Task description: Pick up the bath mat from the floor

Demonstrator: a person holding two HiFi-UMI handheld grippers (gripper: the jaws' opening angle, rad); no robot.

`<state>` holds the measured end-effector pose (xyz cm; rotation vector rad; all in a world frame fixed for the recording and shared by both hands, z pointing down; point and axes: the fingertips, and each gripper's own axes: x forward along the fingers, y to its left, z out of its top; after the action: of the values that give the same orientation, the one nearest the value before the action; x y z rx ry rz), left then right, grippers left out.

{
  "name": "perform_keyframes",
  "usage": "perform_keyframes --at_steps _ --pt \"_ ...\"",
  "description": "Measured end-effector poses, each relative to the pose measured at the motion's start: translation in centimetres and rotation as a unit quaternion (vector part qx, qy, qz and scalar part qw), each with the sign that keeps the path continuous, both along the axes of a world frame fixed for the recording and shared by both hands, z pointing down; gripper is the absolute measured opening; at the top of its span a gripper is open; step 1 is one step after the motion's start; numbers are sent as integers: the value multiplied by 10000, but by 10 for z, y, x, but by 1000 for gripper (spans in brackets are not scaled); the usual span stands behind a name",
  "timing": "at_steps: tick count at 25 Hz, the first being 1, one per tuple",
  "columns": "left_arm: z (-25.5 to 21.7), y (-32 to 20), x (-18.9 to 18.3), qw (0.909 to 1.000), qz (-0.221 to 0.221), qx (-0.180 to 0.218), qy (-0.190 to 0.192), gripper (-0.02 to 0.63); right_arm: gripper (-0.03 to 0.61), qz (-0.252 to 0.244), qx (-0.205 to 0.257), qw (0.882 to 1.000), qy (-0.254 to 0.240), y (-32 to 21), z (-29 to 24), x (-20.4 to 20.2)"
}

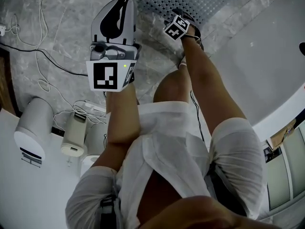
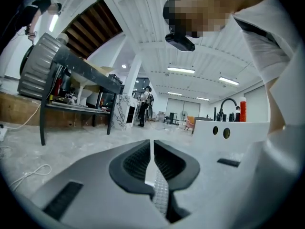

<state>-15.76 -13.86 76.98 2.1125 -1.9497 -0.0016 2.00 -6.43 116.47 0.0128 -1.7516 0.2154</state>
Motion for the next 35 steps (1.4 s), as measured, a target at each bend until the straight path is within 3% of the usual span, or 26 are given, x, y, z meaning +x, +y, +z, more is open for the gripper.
perform_keyframes --at_steps 8,11,14,17,20,25,35 --pt "-7 -5 -12 9998 43 203 -78 31 281 -625 468 9955 531 0 46 -6" --pt "-6 -5 -15 9998 30 217 -39 29 263 -633 352 9945 756 -1 52 -5" --pt "0 -2 -18 9999 12 112 -54 29 179 -609 153 9944 846 4 47 -8" --pt "8 2 -13 9999 82 -61 -132 29 147 -413 127 9959 799 -2 34 -7" --pt "19 12 -2 9974 387 -413 -440 29 96 -66 68 9972 746 -18 6 -2" --pt "-4 30 -3 9973 201 -699 -43 29 74 229 89 9971 721 -48 -61 16" --pt "-132 -2 9 9973 471 -535 -201 29 61 961 323 9932 574 -112 -212 39"
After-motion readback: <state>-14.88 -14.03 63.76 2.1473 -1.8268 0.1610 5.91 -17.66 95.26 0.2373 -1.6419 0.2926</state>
